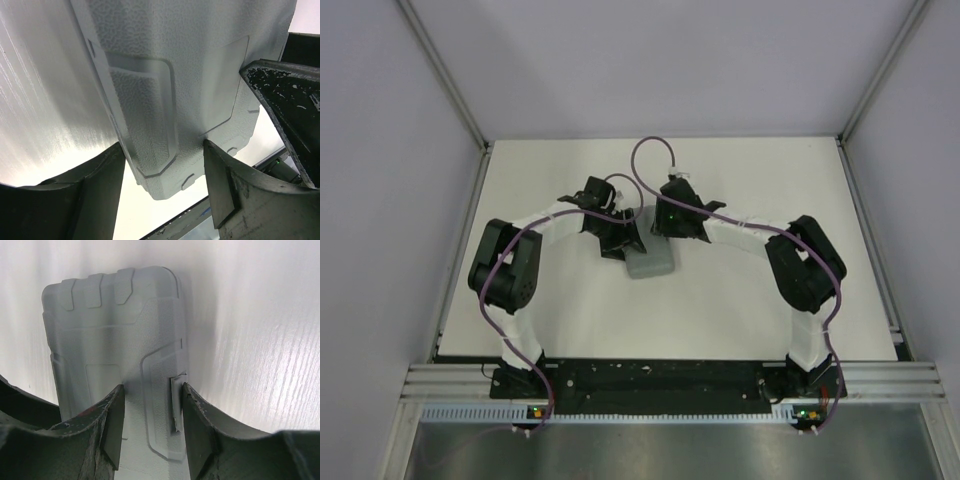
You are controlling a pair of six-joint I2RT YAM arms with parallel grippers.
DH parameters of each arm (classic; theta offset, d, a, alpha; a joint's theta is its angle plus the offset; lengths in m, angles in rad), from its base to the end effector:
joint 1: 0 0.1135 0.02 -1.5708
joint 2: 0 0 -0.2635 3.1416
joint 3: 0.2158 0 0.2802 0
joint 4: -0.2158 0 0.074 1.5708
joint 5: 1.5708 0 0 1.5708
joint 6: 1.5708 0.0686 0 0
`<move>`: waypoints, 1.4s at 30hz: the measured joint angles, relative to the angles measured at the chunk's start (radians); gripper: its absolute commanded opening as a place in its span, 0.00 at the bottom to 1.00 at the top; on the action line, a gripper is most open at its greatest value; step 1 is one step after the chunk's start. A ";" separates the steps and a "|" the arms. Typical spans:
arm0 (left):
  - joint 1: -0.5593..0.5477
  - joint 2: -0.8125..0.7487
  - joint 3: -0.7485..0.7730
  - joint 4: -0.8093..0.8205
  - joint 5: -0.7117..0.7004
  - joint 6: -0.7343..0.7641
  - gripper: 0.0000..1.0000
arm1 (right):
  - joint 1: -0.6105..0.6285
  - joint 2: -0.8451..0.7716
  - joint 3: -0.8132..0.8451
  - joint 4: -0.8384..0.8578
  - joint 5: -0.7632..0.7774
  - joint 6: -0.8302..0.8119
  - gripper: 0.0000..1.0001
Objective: Pack the tool kit
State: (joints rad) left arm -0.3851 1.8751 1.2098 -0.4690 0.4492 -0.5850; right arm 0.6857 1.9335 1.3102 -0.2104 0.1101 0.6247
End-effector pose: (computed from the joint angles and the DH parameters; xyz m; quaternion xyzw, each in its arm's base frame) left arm 0.3676 -0.1811 0.1201 -0.0470 0.9518 -0.2908 0.0854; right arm 0.3657 0.2894 0.1435 -0.0086 0.9316 0.1785 0.3165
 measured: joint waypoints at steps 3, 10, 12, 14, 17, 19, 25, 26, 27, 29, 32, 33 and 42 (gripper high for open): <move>0.001 0.002 0.000 0.001 0.005 -0.002 0.64 | 0.000 -0.001 -0.007 0.006 0.006 0.041 0.00; 0.002 0.008 0.000 0.005 0.014 -0.022 0.64 | 0.000 -0.012 -0.042 0.053 0.040 0.152 0.00; 0.003 0.008 0.000 0.004 0.015 -0.027 0.64 | 0.000 -0.016 -0.051 0.064 0.048 0.175 0.00; 0.003 0.008 0.000 0.004 0.016 -0.031 0.64 | 0.000 -0.019 -0.059 0.073 0.055 0.193 0.00; 0.003 0.008 0.000 0.004 0.014 -0.035 0.67 | 0.000 -0.022 -0.061 0.073 0.064 0.207 0.00; 0.003 0.005 0.000 0.003 0.008 -0.037 0.70 | -0.004 -0.025 -0.061 0.072 0.064 0.206 0.05; -0.010 0.000 0.022 -0.005 -0.053 -0.039 0.82 | -0.047 -0.101 -0.120 0.019 0.013 0.178 0.37; -0.013 -0.001 0.032 -0.010 -0.076 -0.037 0.89 | -0.052 -0.121 -0.129 -0.008 0.006 0.164 0.40; -0.016 -0.001 0.044 -0.014 -0.103 -0.032 0.94 | -0.059 -0.145 -0.138 -0.042 0.009 0.148 0.43; -0.015 -0.005 0.068 -0.029 -0.157 -0.026 0.97 | -0.081 -0.198 -0.161 -0.101 0.017 0.121 0.50; -0.008 -0.043 0.078 -0.044 -0.214 -0.017 0.98 | -0.110 -0.294 -0.217 -0.160 0.038 0.090 0.61; -0.006 -0.069 0.077 -0.056 -0.235 -0.014 0.98 | -0.118 -0.340 -0.244 -0.175 0.051 0.081 0.67; -0.002 -0.557 -0.055 -0.134 -0.347 0.014 0.98 | -0.132 -0.925 -0.421 -0.372 0.201 -0.014 0.99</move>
State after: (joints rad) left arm -0.3866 1.3182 1.1553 -0.6029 0.1024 -0.5713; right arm 0.5537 1.0084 0.8894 -0.5823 0.3115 0.6109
